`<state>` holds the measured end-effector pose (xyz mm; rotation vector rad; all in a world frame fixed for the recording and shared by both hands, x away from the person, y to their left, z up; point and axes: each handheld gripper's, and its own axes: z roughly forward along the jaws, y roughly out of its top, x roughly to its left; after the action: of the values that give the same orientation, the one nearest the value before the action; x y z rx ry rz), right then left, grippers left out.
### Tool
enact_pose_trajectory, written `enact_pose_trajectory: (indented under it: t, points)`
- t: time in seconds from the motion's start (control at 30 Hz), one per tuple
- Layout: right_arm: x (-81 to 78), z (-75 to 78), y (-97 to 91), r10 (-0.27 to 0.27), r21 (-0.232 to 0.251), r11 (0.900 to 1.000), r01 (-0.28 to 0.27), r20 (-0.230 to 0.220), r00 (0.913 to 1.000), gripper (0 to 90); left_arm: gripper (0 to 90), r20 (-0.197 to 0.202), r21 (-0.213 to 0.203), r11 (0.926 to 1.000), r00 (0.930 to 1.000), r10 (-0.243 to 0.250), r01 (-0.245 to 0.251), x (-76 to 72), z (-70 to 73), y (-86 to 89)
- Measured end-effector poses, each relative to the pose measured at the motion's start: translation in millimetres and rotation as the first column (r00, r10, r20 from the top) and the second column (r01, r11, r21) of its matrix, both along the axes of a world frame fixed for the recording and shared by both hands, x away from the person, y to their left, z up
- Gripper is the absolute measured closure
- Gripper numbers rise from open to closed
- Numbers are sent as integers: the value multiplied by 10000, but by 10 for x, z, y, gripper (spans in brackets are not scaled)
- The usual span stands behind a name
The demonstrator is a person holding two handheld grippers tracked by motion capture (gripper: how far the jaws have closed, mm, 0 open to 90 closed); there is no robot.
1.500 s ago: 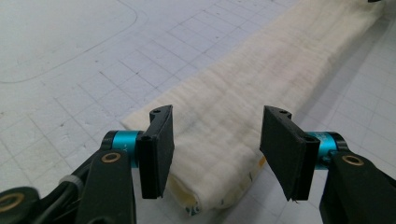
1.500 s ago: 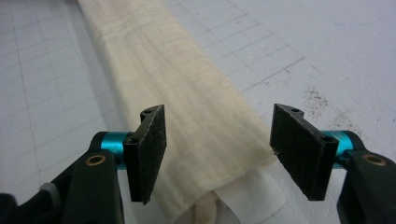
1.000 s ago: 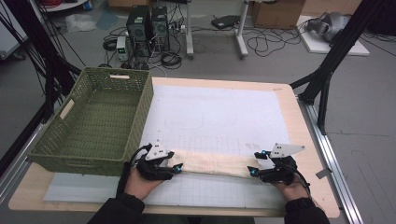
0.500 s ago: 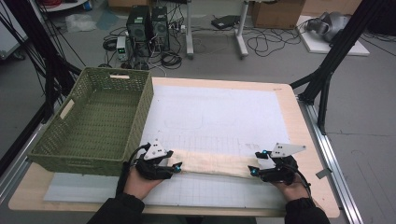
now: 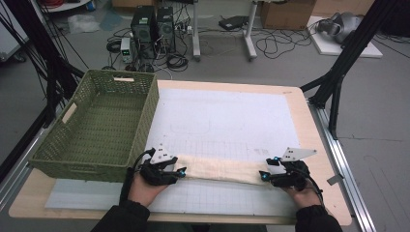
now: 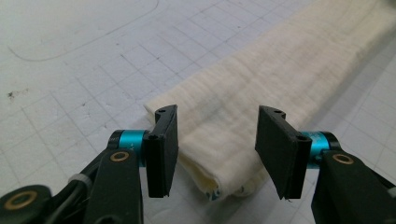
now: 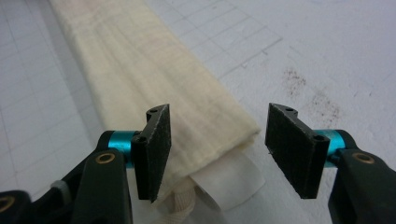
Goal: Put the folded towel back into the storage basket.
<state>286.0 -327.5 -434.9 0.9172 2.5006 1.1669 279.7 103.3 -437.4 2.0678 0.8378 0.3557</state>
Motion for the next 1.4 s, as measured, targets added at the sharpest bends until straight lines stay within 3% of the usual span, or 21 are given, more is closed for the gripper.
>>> enact_pose_trajectory:
  t: [0.1, 0.2, 0.4, 0.53, 0.63, 0.73, 0.87, 1.0, 1.17, 1.27, 1.4]
  points:
    - [8, -27, -7, -7, -176, 9998, 5, -118, 9999, 407, 472, 7, 278, 9993, 9996, 266, -266, 0, -24, -10]
    - [16, -42, -24, -105, -151, 9998, 100, -325, 9994, 407, 469, -248, 433, 9984, 9990, 382, -371, 12, -56, -15]
    - [49, -88, -27, -92, -27, 10000, 90, -734, 9973, 425, 496, -561, 456, 9980, 9974, 460, -434, 28, -85, -25]
    - [48, -95, -25, 6, 152, 9999, 10, -999, 9950, 541, 581, -647, 296, 9980, 9963, 573, -555, 30, -85, -15]
    - [51, -94, -15, 181, 270, 9995, -152, -1123, 9935, 636, 740, -813, 5, 9994, 9960, 357, -358, 18, -90, -15]
    - [61, -94, 10, 529, 443, 9979, -474, -1331, 9897, 762, 806, -739, 81, 9984, 9957, 561, -557, -15, -79, -25]
    - [138, -65, 52, 693, 374, 9972, -647, -1399, 9877, 788, 816, -508, 359, 9937, 9928, 1082, -1064, -83, -61, 2]
    - [258, -11, 156, 822, 220, 9965, -802, -1182, 9896, 793, 817, -393, 510, 9880, 9882, 1480, -1460, -135, -53, 77]
    - [428, 11, 349, 946, 205, 9955, -930, -998, 9905, 794, 818, -322, 624, 9753, 9763, 2140, -2117, -184, -30, 204]
    - [484, -27, 455, 1084, -124, 9938, -1101, -1002, 9891, 794, 818, -410, 510, 9727, 9727, 2284, -2263, -215, -44, 247]
    - [513, -50, 424, 989, 82, 9951, -986, -1146, 9885, 793, 818, -378, 510, 9720, 9721, 2315, -2295, -229, -51, 236]
